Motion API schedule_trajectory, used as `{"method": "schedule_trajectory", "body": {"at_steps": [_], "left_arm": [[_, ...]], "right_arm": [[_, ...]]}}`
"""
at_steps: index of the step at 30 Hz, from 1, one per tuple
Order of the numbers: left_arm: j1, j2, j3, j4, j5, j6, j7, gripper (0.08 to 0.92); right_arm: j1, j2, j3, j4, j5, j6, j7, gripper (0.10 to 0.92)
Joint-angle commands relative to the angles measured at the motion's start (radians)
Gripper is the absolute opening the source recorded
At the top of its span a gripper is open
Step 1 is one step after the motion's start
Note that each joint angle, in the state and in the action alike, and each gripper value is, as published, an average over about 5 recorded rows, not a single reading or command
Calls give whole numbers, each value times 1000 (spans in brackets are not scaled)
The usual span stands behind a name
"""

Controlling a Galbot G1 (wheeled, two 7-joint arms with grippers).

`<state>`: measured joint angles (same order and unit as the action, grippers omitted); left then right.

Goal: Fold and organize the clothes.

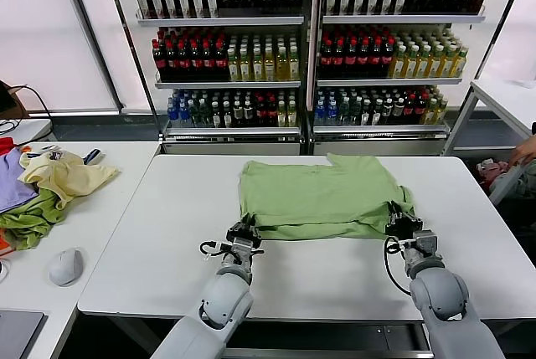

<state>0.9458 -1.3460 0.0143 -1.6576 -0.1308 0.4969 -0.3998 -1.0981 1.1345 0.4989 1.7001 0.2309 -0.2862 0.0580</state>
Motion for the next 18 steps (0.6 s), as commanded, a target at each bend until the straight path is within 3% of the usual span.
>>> {"method": "schedule_trajectory", "body": {"at_steps": [1, 13, 18], "left_arm": [[66, 18, -21, -84, 5, 5, -9, 397], [55, 20, -46, -56, -111, 21, -11, 742], [20, 18, -36, -27, -145, 41, -11, 818]], "right_arm": [[-56, 1, 42, 53, 6, 29, 6, 444], [-129, 19, 155, 97, 127, -41, 31, 777], [-94, 15, 122, 21, 171, -135, 28, 820]]}}
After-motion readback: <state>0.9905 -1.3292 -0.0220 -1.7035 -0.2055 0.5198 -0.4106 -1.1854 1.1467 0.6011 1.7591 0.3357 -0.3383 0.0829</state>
